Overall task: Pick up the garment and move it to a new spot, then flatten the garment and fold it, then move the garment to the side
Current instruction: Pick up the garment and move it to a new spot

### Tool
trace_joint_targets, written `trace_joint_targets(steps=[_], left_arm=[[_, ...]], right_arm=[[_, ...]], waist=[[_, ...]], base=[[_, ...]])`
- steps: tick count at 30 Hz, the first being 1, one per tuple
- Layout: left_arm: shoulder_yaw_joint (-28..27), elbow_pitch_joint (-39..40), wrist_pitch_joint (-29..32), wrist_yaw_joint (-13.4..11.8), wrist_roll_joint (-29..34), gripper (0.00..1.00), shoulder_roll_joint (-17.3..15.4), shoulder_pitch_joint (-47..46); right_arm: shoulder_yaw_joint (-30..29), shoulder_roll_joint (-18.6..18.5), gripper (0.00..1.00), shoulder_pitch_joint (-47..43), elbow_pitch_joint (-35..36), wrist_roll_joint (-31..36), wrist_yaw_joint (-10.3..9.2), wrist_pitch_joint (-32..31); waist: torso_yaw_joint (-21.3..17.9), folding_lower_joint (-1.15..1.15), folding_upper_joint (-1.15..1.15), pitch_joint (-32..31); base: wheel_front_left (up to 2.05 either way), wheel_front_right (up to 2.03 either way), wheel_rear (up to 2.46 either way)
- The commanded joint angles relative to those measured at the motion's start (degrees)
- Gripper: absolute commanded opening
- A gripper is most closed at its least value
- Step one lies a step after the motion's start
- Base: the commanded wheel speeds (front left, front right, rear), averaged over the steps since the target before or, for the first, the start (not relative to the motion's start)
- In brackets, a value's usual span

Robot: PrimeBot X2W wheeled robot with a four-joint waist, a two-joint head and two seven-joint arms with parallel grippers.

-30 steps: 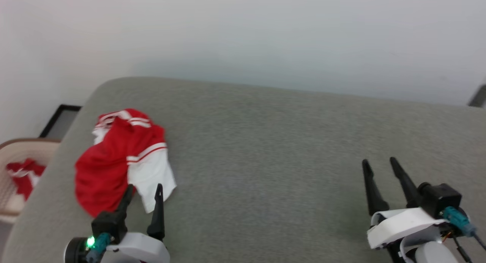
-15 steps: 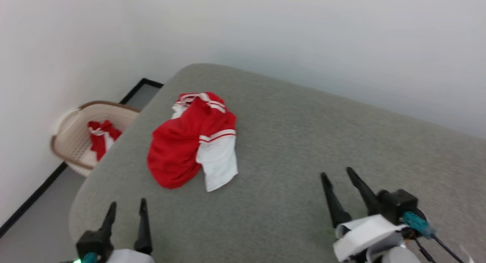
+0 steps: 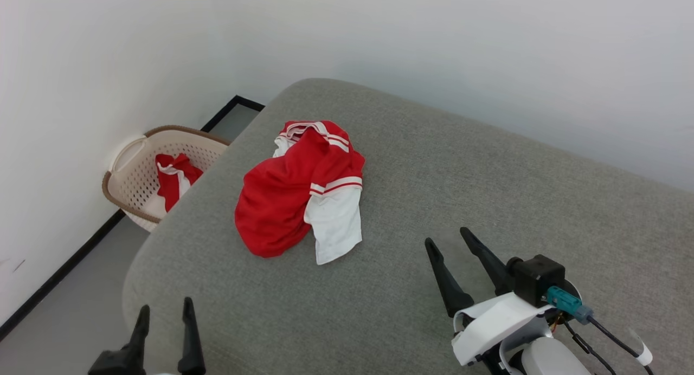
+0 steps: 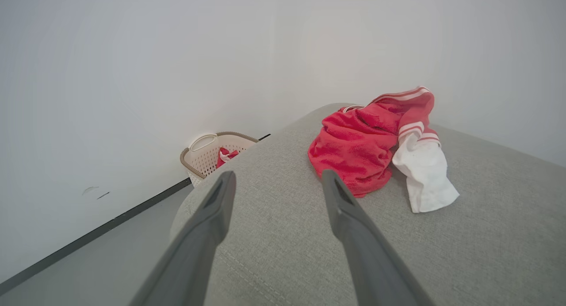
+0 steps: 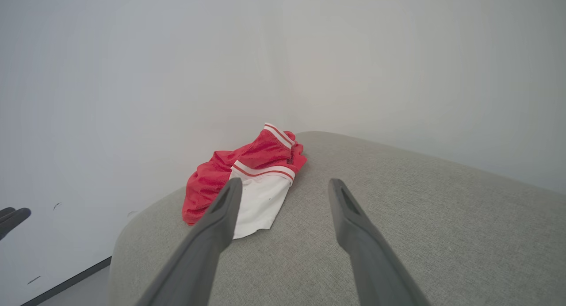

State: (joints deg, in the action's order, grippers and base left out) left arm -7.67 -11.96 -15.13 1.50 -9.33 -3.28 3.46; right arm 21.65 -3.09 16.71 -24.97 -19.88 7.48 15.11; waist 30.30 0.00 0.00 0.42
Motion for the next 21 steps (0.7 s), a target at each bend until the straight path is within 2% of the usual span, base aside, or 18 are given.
trace_joint_targets(steps=[1,11,17,21], left_arm=[[0.20,-0.25,-0.02,0.29,0.23,1.00,0.07,-0.66],[3.12,-3.56,-0.02,3.04,2.52,1.00,-0.79,-4.54],[7.37,-8.29,-0.02,5.22,3.90,1.00,-5.08,-14.64],[10.59,-15.10,-0.01,5.91,2.23,1.00,-8.27,-24.90]], right_arm=[[-0.32,0.05,1.00,-0.08,0.15,-0.07,0.02,0.05],[-4.64,0.11,1.00,-4.26,2.29,1.48,0.02,0.05],[-4.80,0.11,1.00,-3.13,3.33,2.28,0.02,0.05],[-5.06,-0.17,1.00,-1.82,3.82,2.81,0.02,0.05]], waist=[[-0.15,0.00,0.00,-0.15],[-1.86,0.00,0.00,-1.39],[-6.70,0.00,0.00,1.15],[-11.11,0.00,0.00,3.98]], base=[[0.00,0.00,0.00],[0.00,0.00,0.00],[0.00,0.00,0.00],[0.00,0.00,0.00]])
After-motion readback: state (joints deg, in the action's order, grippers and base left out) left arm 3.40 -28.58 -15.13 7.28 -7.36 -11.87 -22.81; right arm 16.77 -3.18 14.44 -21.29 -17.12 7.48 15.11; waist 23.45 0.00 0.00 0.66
